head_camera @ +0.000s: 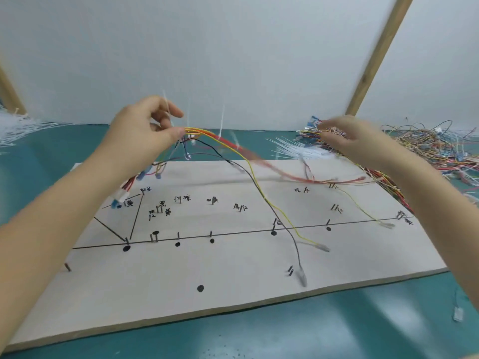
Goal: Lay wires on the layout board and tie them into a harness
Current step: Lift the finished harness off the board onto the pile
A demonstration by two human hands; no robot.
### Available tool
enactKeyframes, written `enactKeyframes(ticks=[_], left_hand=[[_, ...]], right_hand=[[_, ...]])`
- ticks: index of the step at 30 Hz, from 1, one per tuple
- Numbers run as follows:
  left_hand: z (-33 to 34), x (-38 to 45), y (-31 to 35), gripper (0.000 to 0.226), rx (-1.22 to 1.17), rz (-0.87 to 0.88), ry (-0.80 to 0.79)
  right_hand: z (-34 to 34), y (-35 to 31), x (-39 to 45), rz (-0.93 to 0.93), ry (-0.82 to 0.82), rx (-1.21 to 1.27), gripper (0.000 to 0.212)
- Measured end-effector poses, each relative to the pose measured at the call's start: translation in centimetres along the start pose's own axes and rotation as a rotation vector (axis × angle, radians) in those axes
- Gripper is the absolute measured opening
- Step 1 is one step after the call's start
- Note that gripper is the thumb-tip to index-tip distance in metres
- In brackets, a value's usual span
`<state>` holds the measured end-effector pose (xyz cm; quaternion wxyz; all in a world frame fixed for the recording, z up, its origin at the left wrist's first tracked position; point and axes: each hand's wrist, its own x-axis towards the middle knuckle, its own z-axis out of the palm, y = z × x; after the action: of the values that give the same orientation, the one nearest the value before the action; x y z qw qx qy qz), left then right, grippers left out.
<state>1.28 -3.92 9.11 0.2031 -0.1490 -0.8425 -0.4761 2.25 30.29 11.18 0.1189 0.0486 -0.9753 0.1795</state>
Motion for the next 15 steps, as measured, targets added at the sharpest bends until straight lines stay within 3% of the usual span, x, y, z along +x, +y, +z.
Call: enactKeyframes(ticks=[2,5,7,10,12,13,15], left_hand=[[-0.3,0.4,0.0,0.016,-0.002,-0.014,0.011],[-0.3,0.4,-0.2,0.02,-0.048,-0.025,0.006],[-0.4,0.3,-0.1,0.023,-0.087,-0.015,-0.009],[-0.9,0.4,0.0,0.031,-0.092,-0.006,-0.033],[-1.6,0.7,-0.1,0.037,-0.098,-0.032,-0.09],[-1.9,0.8,-0.2,0.041,-0.105,-0.05,-0.135],[-1.9,1.2,-0.1,0.047,-0.129,-0.11,-0.222]], right_hand=[[0.7,-3.1,-2.9,-0.097,-0.04,0.145,0.047],[4.0,-7.1,-8.0,-0.185,-0.401,0.153,0.077],[6.5,-7.9,-9.1,-0.175,-0.487,0.056,0.07],[7.2,-7.1,-7.4,-0.116,-0.225,0.04,0.035],[6.3,-6.3,-5.4,-0.037,0.036,-0.034,0.034],[5.7,-6.0,-4.3,0.027,0.09,-0.133,0.037],[4.8,-5.7,-2.6,0.147,-0.045,-0.37,0.05]])
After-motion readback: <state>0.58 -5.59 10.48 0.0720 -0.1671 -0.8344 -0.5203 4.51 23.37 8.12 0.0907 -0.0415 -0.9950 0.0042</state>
